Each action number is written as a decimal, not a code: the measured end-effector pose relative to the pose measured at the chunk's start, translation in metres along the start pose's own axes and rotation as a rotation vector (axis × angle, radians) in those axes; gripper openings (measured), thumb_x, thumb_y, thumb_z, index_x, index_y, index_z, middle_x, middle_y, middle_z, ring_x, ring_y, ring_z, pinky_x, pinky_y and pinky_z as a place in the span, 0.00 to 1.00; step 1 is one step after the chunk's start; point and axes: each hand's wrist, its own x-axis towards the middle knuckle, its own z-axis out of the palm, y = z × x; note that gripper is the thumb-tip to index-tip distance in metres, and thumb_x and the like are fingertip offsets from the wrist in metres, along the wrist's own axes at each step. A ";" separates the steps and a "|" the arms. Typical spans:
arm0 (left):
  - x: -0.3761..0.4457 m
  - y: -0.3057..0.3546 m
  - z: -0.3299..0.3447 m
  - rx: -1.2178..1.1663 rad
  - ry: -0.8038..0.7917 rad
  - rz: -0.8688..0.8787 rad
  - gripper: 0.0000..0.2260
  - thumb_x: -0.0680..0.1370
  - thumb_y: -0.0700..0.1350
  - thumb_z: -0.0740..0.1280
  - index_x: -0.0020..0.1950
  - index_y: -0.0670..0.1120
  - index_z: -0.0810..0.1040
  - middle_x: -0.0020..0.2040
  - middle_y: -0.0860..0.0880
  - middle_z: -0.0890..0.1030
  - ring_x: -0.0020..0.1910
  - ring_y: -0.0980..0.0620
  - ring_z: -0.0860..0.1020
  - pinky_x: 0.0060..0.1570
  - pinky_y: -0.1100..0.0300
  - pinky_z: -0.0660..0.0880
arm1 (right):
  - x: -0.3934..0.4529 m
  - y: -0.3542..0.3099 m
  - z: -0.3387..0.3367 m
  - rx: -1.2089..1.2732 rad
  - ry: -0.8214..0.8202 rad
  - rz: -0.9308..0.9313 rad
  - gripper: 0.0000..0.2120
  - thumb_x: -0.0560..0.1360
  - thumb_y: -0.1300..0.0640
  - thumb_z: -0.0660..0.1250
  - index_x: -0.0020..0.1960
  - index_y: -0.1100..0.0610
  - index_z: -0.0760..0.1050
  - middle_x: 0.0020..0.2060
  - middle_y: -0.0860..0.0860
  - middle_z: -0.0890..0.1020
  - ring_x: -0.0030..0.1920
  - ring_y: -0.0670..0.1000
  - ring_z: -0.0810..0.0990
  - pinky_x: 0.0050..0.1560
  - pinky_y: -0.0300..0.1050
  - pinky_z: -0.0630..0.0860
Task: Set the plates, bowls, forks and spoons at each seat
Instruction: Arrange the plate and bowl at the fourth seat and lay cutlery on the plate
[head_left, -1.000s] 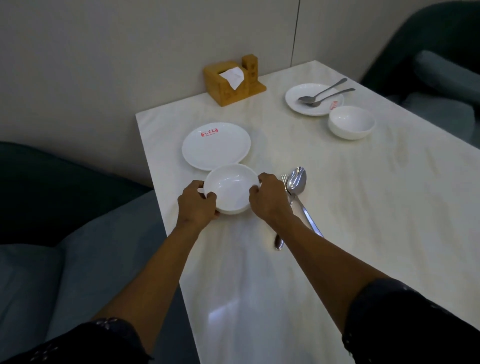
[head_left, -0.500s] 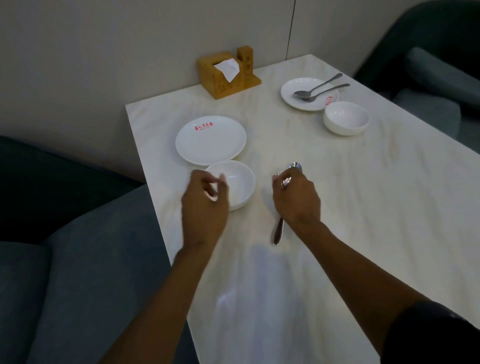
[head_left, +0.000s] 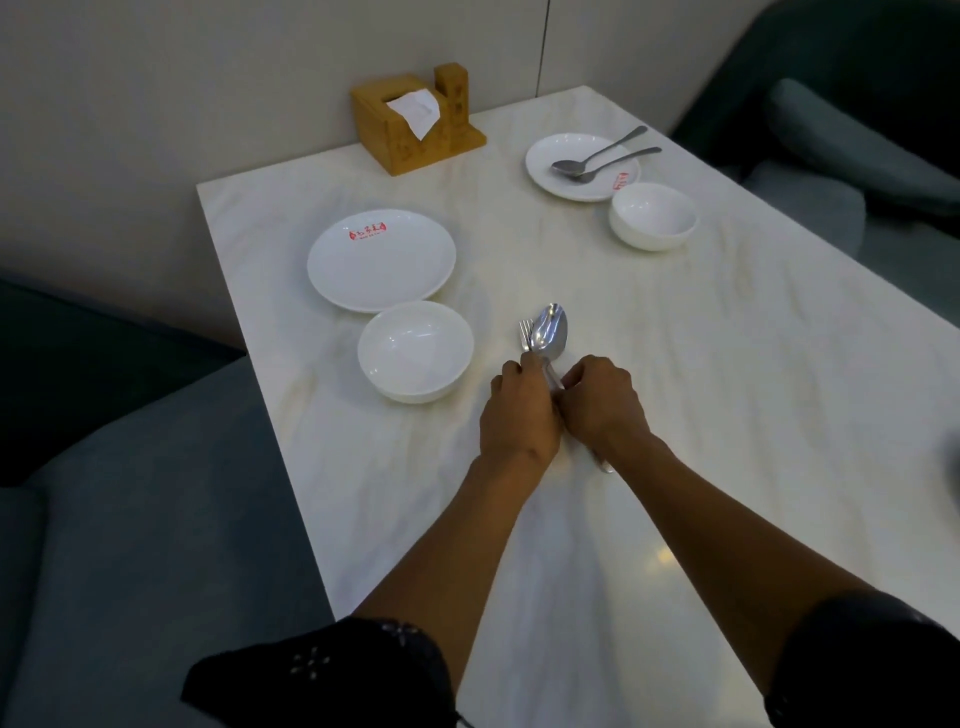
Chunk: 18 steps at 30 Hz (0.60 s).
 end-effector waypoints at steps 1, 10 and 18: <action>0.002 0.002 0.001 -0.008 -0.006 -0.018 0.12 0.78 0.41 0.62 0.62 0.43 0.71 0.57 0.42 0.77 0.57 0.41 0.75 0.53 0.49 0.75 | 0.000 0.001 -0.001 0.020 -0.013 0.011 0.07 0.74 0.60 0.66 0.49 0.63 0.78 0.43 0.55 0.80 0.41 0.54 0.77 0.41 0.45 0.73; 0.000 0.016 -0.011 -0.221 -0.148 -0.127 0.09 0.78 0.39 0.66 0.51 0.38 0.84 0.50 0.38 0.84 0.50 0.40 0.81 0.45 0.57 0.75 | -0.007 0.016 -0.023 0.289 -0.131 0.058 0.06 0.75 0.59 0.69 0.42 0.60 0.82 0.33 0.52 0.78 0.36 0.50 0.75 0.35 0.41 0.70; 0.007 0.003 -0.094 -0.320 -0.017 -0.040 0.07 0.77 0.39 0.67 0.50 0.41 0.85 0.41 0.44 0.83 0.41 0.49 0.79 0.46 0.58 0.75 | -0.017 -0.045 -0.032 0.635 -0.200 0.014 0.10 0.74 0.60 0.70 0.47 0.67 0.81 0.35 0.56 0.77 0.33 0.51 0.72 0.34 0.45 0.71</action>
